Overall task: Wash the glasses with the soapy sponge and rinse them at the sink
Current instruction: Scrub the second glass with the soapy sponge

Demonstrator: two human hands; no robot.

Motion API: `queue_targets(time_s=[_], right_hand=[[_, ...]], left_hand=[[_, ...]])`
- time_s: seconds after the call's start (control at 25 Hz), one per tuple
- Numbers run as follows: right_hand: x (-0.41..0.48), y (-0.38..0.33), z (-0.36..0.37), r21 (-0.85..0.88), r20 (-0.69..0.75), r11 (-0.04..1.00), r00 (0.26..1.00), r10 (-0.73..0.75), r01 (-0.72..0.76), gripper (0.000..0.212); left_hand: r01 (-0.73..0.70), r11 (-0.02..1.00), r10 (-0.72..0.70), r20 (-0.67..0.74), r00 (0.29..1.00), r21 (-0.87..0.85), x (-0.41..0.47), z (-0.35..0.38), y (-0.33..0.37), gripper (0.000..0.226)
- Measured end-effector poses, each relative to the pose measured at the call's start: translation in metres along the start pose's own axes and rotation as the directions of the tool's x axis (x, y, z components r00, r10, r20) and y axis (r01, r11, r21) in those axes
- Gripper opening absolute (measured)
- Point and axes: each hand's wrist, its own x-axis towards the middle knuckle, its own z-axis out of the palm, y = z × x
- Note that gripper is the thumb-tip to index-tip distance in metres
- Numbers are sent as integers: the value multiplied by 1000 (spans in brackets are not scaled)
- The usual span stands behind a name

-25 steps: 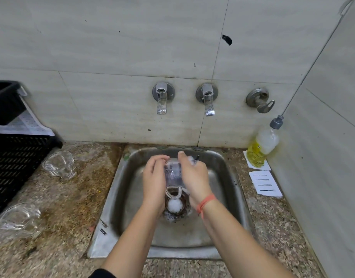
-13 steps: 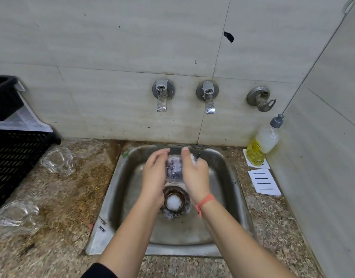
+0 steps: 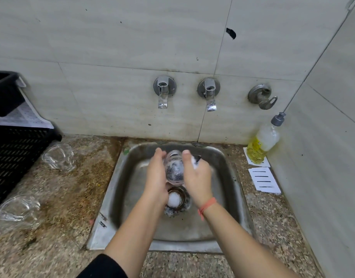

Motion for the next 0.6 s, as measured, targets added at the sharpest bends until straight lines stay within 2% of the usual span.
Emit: queue_targets(time_s=[0.04, 0.08, 0.12, 0.16, 0.2, 0.24, 0.28, 0.32, 0.36, 0.4, 0.44, 0.48, 0.52, 0.56, 0.6], right_hand=[[-9, -1, -1, -130, 9, 962, 970, -242, 241, 51], [-15, 0, 0, -164, 15, 923, 937, -350, 348, 52], [-15, -4, 1, -83, 6, 953, 956, -293, 293, 51], [-9, -5, 2, 96, -13, 993, 998, -68, 69, 47], [-1, -12, 0, 270, 90, 935, 973, 212, -229, 41], [7, -13, -2, 340, 263, 803, 869, 418, -490, 33], [12, -17, -4, 333, 391, 705, 772, 501, -626, 27], [15, -17, -4, 287, 421, 723, 761, 494, -628, 25], [12, -16, -1, 267, 357, 805, 830, 428, -530, 28], [7, -13, 3, 199, 232, 930, 937, 260, -308, 32], [1, -9, 5, 27, 117, 1000, 993, -2, -1, 37], [-6, -3, 5, -157, 89, 945, 957, -275, 286, 42], [-13, 0, 6, -254, 80, 851, 886, -456, 460, 46], [-17, 3, 8, -248, 55, 837, 869, -491, 488, 50], [-14, 1, 11, -111, 6, 934, 940, -341, 340, 50]], left_hand=[[222, 972, -219, 54, 974, -73, 3, -2, 4, 27], [303, 952, -298, 90, 950, -50, 3, -3, 7, 26], [250, 968, -250, 78, 965, 13, 1, -3, 7, 23], [65, 994, -67, 18, 998, 90, 0, -2, 5, 21], [-211, 951, 227, -47, 973, 226, 1, -5, -1, 17], [-433, 825, 476, -32, 879, 363, -4, -7, -6, 12], [-551, 711, 611, 5, 792, 437, -5, -10, -15, 11], [-563, 695, 626, 8, 780, 447, -5, -10, -22, 12], [-494, 781, 547, -37, 836, 382, -3, -9, -21, 13], [-315, 930, 336, -93, 937, 188, -3, -6, -14, 17], [-59, 998, 58, -45, 997, -18, -3, -5, -7, 26], [143, 979, -141, 24, 990, -143, -4, -2, 0, 32], [220, 960, -212, 61, 975, -175, -4, -2, 3, 33], [170, 973, -165, 46, 985, -156, -3, -2, 3, 30], [2, 995, -4, -21, 1000, -95, -2, -2, 1, 23]])
